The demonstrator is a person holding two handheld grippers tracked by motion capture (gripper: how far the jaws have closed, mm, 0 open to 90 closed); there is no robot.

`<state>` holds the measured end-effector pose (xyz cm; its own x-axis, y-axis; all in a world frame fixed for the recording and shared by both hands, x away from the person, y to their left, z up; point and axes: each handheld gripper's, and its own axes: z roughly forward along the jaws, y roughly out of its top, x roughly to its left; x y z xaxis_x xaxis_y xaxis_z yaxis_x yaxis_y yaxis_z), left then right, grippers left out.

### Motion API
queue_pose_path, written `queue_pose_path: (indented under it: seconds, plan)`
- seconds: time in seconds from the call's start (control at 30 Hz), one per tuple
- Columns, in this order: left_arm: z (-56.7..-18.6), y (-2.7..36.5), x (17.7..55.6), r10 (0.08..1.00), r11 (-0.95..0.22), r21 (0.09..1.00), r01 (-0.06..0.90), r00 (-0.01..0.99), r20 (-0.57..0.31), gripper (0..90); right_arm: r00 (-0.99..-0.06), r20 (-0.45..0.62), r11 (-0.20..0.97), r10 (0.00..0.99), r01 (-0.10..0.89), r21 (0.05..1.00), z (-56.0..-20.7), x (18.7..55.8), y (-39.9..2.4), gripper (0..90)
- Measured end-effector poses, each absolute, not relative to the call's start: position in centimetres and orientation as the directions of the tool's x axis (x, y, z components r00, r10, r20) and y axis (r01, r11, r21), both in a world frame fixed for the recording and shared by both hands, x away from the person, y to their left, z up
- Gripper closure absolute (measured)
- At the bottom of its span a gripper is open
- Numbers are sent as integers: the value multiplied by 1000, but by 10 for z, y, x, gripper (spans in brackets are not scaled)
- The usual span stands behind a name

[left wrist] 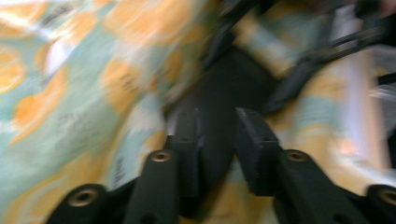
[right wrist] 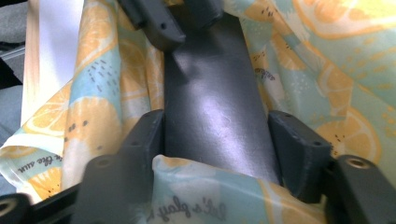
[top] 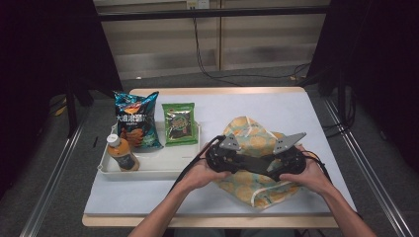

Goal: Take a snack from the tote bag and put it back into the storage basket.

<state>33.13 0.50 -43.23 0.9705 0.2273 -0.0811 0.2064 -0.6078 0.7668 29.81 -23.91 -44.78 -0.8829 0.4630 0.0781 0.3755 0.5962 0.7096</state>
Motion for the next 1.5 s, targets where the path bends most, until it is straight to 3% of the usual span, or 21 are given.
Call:
queue_pose_path:
  seconds: [0.13, 0.33, 0.47, 0.7, 1.3, 1.5]
  plan:
    - [-431, 7, 337, 241, -631, 754, 183, 970, -34, 522, -874, 74, 585, 480, 382, 716, -444, 296, -240, 308]
    - [-432, 13, 348, 234, -638, 751, 166, 972, -16, 431, -840, 66, 549, 538, 409, 729, -438, 284, -250, 240]
    - [-434, 14, 350, 172, -647, 749, 142, 984, -39, 356, -806, 77, 489, 587, 429, 759, -432, 272, -262, 197]
    - [-437, 18, 349, 114, -686, 723, 82, 993, -4, 321, -741, 102, 415, 664, 478, 774, -434, 257, -280, 167]
    - [-449, 1, 352, 37, -704, 710, 1, 999, 35, 189, -730, 125, 391, 672, 493, 777, -442, 257, -284, 157]
    - [-457, -3, 349, 47, -713, 701, 15, 999, 27, 234, -732, 114, 401, 672, 488, 775, -443, 257, -284, 157]
